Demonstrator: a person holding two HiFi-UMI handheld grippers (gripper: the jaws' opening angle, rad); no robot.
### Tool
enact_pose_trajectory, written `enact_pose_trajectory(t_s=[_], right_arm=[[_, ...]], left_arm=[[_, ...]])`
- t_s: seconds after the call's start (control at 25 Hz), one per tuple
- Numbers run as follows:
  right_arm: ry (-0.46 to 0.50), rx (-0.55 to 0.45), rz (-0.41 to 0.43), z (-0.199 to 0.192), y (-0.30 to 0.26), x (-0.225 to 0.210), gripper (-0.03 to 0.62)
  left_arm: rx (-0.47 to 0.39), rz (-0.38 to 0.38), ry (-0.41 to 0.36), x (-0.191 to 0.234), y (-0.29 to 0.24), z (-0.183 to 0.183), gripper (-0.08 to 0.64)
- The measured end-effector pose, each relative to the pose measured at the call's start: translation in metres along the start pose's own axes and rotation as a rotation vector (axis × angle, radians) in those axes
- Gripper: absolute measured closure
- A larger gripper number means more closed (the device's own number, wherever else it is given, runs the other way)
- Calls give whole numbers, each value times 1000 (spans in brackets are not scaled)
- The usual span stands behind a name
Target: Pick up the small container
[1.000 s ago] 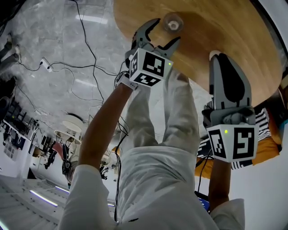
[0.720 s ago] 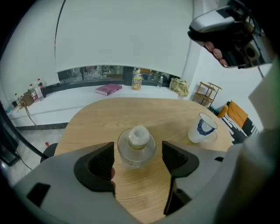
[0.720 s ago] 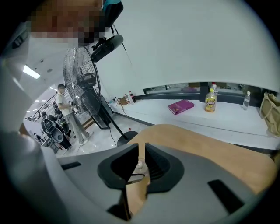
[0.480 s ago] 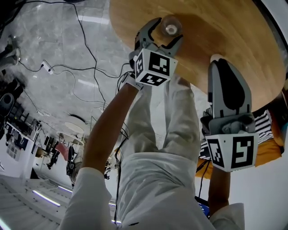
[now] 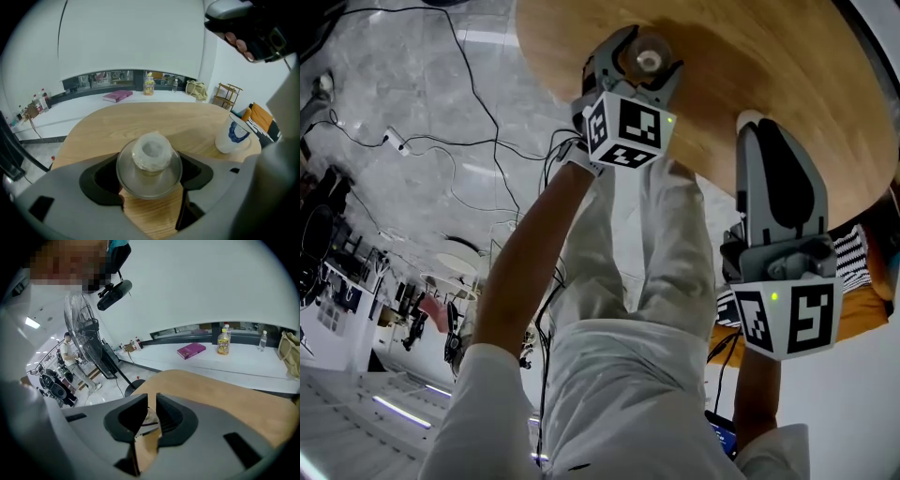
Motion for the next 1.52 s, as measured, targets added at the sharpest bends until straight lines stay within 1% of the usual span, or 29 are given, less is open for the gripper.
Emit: enact_pose_trajectory(t_s=[0.2,0.36,0.48,0.6,0.8,1.0,1.2,1.4,1.52], right_arm=[[-9,10,17,-5,-9,6,531],[-9,12,28,-4,-16,9,531],[-6,13,32,-2,-14,9,531],[-5,14,33,2,-12,9,531],[-4,2,38,1,-12,12,531],[-4,-12,34,2,-4,17,531],[-2,-25,30,-14,-1,23,531],[0,-49,21,-16,13,26,531],[4,-66,12,-12,22,29,531]], left_arm=[[-22,3,-32,0,-6,-7,230],[-68,8,-53,3,-13,-2,230],[-56,1,-72,1,-15,4,230],[-60,7,-68,0,-15,10,230],[-124,25,-59,1,-19,9,230],[-105,30,-54,0,-19,9,226],[-79,10,-42,2,-18,-6,225],[-74,11,-5,3,2,-10,225],[-84,8,-27,-1,18,-3,225]])
Point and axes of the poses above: the fingertips, and each gripper's own axes: y backward along the fingers, x to its left, z out of its top, the point moved 5 cm from there along y, backward along the fingers, and after that the axes turned 1 degree about z, right-handed, at the moved point
